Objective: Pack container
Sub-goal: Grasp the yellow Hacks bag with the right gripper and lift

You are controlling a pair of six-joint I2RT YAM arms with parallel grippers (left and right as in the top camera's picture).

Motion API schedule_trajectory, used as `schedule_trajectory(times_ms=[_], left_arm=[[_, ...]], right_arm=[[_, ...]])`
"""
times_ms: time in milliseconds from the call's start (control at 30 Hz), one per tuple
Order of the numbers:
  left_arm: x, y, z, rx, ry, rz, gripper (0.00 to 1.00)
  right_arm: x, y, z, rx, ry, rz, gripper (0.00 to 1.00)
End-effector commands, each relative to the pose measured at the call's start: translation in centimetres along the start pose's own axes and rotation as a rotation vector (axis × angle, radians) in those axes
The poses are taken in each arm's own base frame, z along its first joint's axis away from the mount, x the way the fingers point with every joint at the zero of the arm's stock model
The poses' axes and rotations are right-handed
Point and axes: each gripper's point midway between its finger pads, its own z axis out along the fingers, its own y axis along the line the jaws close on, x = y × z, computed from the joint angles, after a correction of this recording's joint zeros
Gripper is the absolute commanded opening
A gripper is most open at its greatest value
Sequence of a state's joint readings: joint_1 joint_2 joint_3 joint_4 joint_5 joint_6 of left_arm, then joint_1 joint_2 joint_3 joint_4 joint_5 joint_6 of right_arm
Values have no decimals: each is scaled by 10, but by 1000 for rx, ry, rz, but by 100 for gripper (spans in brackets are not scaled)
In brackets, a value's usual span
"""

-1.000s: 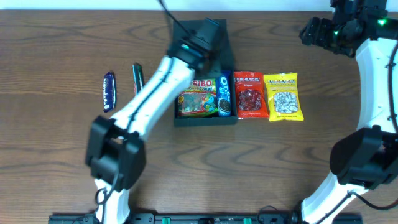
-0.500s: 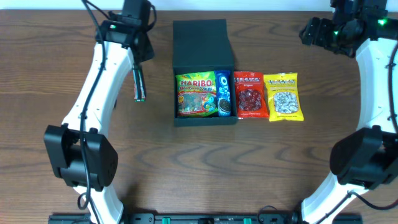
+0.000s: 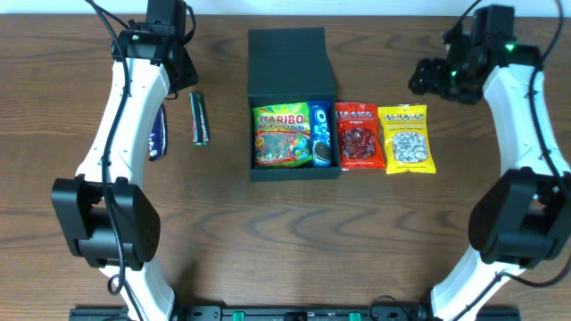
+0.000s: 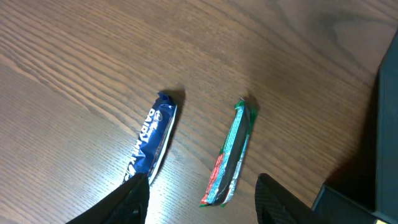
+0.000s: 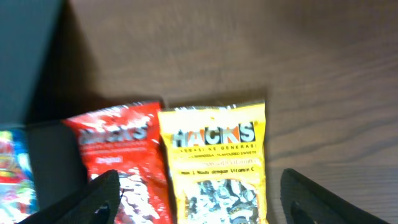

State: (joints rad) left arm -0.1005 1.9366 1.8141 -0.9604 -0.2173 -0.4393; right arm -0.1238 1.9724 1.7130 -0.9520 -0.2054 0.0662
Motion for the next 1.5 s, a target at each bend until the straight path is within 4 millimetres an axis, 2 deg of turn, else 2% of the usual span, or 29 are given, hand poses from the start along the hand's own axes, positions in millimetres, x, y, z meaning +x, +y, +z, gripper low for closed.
schedule_trajectory(times_ms=[0, 200, 333, 500, 800, 933, 1000, 1033, 1133, 1333, 1467], left_arm=[[3, 1, 8, -19, 9, 23, 57], [3, -9, 8, 36, 16, 39, 57], [1, -9, 8, 38, 11, 41, 58], [2, -9, 8, 39, 12, 42, 58], [3, -12, 8, 57, 22, 49, 58], [3, -12, 8, 57, 22, 49, 59], [3, -12, 8, 57, 22, 49, 59], [4, -13, 8, 57, 22, 49, 59], [3, -12, 8, 57, 22, 49, 59], [3, -13, 8, 58, 22, 49, 59], [3, -12, 8, 57, 21, 49, 59]], right_arm=[[20, -9, 25, 20, 69, -12, 79], [49, -22, 52, 103, 136, -29, 77], [64, -18, 63, 102, 166, -44, 77], [77, -11, 76, 107, 194, -71, 78], [95, -23, 102, 219, 266, -93, 78], [104, -27, 112, 226, 300, -91, 65], [103, -27, 112, 226, 296, -87, 44], [102, -27, 113, 226, 293, -88, 26], [102, -27, 113, 225, 292, -88, 2], [98, -21, 108, 201, 295, -84, 1], [70, -4, 80, 155, 252, -82, 1]])
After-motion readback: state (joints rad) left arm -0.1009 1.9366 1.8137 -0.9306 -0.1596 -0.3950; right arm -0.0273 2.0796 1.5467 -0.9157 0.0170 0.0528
